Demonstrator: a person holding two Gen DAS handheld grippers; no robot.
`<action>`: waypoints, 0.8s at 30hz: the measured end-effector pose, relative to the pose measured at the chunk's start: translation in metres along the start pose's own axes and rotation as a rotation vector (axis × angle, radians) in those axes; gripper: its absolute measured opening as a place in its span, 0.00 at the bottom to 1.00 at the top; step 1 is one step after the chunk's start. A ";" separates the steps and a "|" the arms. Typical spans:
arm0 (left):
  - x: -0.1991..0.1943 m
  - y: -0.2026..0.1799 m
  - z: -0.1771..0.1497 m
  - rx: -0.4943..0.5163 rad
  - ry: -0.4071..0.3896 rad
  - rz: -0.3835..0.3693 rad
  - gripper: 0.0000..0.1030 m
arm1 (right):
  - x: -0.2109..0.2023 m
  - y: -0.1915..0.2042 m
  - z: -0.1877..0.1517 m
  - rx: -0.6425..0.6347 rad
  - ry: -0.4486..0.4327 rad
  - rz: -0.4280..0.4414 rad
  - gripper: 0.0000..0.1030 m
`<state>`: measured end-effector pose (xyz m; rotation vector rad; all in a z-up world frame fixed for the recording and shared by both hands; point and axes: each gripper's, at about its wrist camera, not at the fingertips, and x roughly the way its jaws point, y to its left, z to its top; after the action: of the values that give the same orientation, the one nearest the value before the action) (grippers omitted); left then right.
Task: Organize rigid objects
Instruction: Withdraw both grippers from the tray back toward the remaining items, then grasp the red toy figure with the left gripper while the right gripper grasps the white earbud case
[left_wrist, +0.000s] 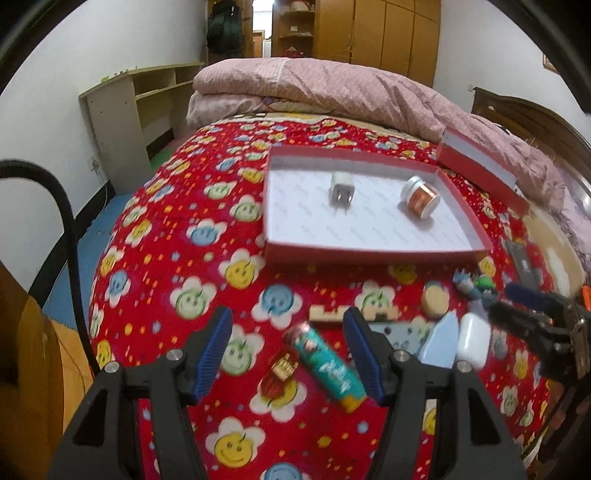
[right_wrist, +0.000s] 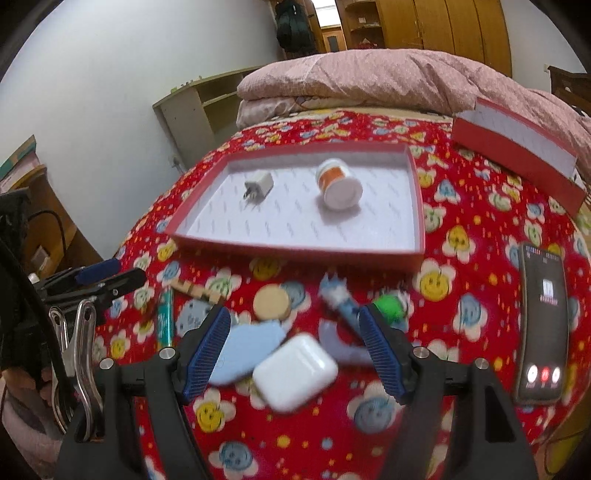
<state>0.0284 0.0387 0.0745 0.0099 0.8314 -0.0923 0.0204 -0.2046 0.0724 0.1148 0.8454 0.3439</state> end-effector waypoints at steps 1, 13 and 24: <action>0.001 0.002 -0.004 -0.001 0.003 0.004 0.64 | 0.000 0.001 -0.004 -0.003 0.005 -0.001 0.72; 0.006 0.007 -0.037 0.026 0.021 0.006 0.64 | 0.002 0.012 -0.042 -0.078 0.040 -0.036 0.72; 0.021 0.009 -0.042 0.047 0.019 0.021 0.61 | 0.022 0.015 -0.049 -0.104 0.057 -0.052 0.72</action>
<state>0.0118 0.0480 0.0304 0.0639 0.8479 -0.0921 -0.0061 -0.1850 0.0278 -0.0139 0.8836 0.3431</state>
